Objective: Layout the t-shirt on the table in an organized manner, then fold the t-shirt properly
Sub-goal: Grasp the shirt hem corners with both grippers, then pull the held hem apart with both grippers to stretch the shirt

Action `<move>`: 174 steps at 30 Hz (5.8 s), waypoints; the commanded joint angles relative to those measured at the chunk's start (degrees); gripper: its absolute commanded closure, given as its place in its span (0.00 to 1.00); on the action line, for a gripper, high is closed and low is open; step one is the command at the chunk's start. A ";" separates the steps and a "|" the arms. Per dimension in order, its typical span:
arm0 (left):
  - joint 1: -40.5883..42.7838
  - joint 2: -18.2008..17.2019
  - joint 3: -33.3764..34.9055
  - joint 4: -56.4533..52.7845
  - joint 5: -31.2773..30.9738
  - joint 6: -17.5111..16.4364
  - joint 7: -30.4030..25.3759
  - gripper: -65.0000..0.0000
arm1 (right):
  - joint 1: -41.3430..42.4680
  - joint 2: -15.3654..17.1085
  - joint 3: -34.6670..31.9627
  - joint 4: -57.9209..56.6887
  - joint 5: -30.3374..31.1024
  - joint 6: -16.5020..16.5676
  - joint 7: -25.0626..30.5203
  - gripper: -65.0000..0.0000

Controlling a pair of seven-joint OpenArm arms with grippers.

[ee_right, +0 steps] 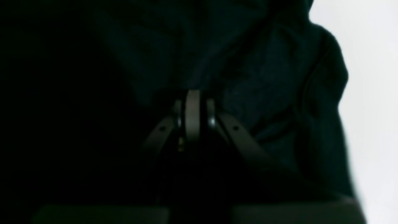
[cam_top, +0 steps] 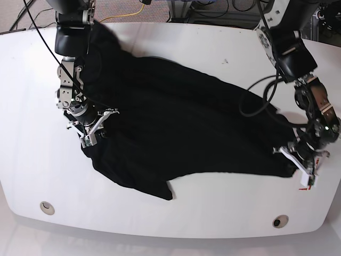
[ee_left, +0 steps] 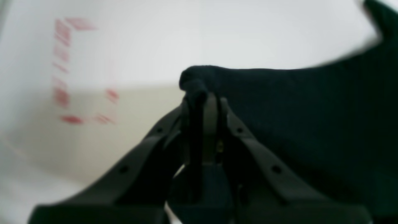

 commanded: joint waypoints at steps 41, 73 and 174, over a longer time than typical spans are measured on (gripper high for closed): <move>0.48 -2.52 7.38 0.38 -0.59 0.07 -1.45 1.00 | 26.47 3.30 10.87 -30.85 -0.74 0.73 4.79 0.03; 0.83 -2.79 7.38 1.61 -0.50 0.07 -1.45 1.00 | 18.82 -2.33 10.78 -20.21 -0.74 10.00 0.31 0.99; -11.04 -7.97 8.35 -9.20 1.08 0.16 -10.07 0.10 | 23.92 -0.31 16.23 8.27 -1.26 9.87 -18.42 0.00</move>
